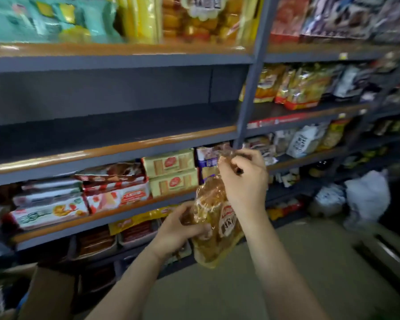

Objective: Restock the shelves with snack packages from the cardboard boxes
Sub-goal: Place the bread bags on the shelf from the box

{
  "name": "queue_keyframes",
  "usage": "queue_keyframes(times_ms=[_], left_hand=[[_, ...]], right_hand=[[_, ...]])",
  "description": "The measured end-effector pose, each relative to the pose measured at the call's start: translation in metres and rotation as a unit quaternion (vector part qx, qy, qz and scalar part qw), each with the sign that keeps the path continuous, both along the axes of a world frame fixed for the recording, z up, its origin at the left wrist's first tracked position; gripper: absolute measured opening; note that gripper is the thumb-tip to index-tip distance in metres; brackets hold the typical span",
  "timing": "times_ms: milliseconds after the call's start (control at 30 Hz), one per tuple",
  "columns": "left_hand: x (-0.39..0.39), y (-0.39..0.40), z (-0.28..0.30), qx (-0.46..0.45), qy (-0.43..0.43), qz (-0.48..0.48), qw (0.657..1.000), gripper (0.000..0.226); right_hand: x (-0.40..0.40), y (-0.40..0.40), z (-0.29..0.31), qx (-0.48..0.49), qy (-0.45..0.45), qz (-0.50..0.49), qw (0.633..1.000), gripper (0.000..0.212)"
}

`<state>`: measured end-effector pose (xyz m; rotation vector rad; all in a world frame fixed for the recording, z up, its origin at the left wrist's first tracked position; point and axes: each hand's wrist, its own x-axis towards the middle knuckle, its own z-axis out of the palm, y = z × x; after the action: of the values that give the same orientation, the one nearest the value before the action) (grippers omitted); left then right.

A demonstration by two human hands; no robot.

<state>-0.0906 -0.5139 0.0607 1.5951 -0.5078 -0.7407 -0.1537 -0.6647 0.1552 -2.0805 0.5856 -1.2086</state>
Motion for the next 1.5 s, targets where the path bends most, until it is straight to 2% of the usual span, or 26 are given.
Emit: queue_keyframes(times_ms=[100, 167, 267, 367, 433, 533, 600, 667, 833, 1033, 1100, 1167, 1300, 1367, 1500], left_hand=[[0.001, -0.041, 0.009, -0.006, 0.062, 0.012, 0.998, 0.037], [0.003, -0.068, 0.009, -0.012, 0.109, 0.020, 0.994, 0.027], [0.011, -0.108, -0.003, -0.014, 0.172, 0.039, 0.984, 0.032], [0.022, -0.150, -0.013, -0.039, 0.280, 0.060, 0.957, 0.034], [0.035, -0.182, -0.020, -0.055, 0.316, 0.081, 0.944, 0.038], [0.056, -0.234, -0.019, -0.078, 0.341, 0.102, 0.931, 0.042], [0.069, -0.271, -0.009, -0.084, 0.354, 0.091, 0.927, 0.042], [0.083, -0.307, 0.003, -0.093, 0.356, 0.069, 0.927, 0.039], [0.112, -0.387, 0.043, -0.102, 0.321, 0.037, 0.941, 0.036], [0.111, -0.451, 0.067, -0.086, 0.275, 0.015, 0.957, 0.045], [0.114, -0.466, 0.071, -0.106, 0.249, 0.015, 0.963, 0.054], [0.116, -0.475, 0.073, -0.112, 0.213, 0.015, 0.970, 0.059], [0.108, -0.486, 0.069, -0.098, 0.127, 0.039, 0.986, 0.063], [0.102, -0.496, 0.070, -0.095, 0.090, 0.049, 0.990, 0.060], [0.096, -0.516, 0.072, -0.153, 0.089, 0.173, 0.969, 0.068]], right_hand=[[-0.026, -0.059, -0.009, 0.094, 0.048, -0.030, 0.994, 0.022], [-0.036, -0.094, -0.020, 0.152, 0.091, 0.001, 0.984, 0.023], [-0.047, -0.138, -0.044, 0.203, 0.128, 0.008, 0.971, 0.017], [-0.054, -0.177, -0.073, 0.272, 0.100, -0.049, 0.956, 0.017], [-0.056, -0.201, -0.093, 0.348, 0.102, -0.040, 0.931, 0.018], [-0.049, -0.243, -0.109, 0.421, 0.183, 0.008, 0.889, 0.043], [-0.038, -0.271, -0.101, 0.486, 0.187, 0.068, 0.851, 0.053], [-0.027, -0.302, -0.091, 0.527, 0.147, 0.103, 0.830, 0.055], [-0.011, -0.378, -0.068, 0.522, 0.071, 0.174, 0.832, 0.069], [-0.008, -0.445, -0.053, 0.551, 0.005, 0.189, 0.813, 0.066], [0.003, -0.466, -0.040, 0.550, -0.008, 0.185, 0.814, 0.053], [0.014, -0.487, -0.029, 0.575, -0.010, 0.187, 0.796, 0.034], [0.044, -0.528, -0.017, 0.606, 0.013, 0.230, 0.761, 0.047], [0.060, -0.548, -0.016, 0.590, 0.035, 0.239, 0.770, 0.053], [0.081, -0.574, -0.018, 0.539, 0.092, 0.229, 0.805, 0.075]])
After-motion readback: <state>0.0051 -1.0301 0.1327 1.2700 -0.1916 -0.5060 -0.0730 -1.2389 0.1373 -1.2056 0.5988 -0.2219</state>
